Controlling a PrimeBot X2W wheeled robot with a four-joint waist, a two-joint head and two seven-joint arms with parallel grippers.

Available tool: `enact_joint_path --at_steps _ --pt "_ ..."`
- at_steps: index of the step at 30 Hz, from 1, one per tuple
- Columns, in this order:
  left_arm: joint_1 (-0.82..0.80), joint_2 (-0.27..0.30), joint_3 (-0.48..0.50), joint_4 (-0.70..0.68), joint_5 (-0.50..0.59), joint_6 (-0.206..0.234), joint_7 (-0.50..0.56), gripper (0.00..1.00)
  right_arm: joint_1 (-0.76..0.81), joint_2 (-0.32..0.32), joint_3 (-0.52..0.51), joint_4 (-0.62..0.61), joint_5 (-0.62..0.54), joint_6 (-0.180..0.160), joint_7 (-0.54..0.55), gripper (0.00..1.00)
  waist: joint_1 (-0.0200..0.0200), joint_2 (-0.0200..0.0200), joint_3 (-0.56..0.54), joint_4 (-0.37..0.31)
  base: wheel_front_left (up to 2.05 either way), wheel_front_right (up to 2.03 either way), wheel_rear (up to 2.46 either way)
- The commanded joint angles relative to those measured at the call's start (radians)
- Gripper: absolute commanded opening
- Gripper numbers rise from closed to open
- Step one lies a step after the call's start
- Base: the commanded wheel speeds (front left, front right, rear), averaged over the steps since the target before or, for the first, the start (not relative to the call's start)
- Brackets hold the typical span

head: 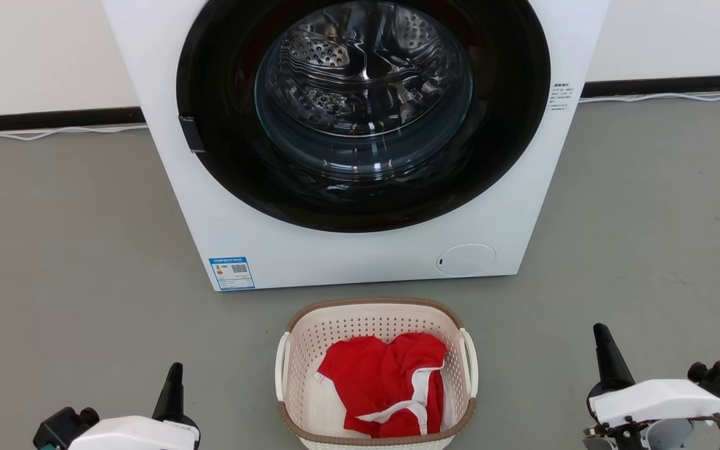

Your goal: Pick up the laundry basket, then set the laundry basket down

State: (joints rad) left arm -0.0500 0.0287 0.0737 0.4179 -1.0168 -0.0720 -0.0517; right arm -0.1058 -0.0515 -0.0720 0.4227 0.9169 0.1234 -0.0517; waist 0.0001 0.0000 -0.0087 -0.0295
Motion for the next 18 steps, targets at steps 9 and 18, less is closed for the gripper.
enact_joint_path --at_steps 9,18 --pt "-0.048 0.013 0.023 -0.054 -0.108 -0.016 0.029 0.0 -0.019 -0.003 -0.001 -0.058 0.124 0.005 0.032 0.0 0.0 0.0 0.002 0.005 0.0 0.0 0.0" --pt "-0.05 0.014 0.026 -0.077 -0.202 -0.024 0.056 0.0 -0.016 -0.002 -0.009 -0.081 0.234 0.005 0.058 0.0 0.0 0.0 0.004 0.009 0.0 0.0 0.0"
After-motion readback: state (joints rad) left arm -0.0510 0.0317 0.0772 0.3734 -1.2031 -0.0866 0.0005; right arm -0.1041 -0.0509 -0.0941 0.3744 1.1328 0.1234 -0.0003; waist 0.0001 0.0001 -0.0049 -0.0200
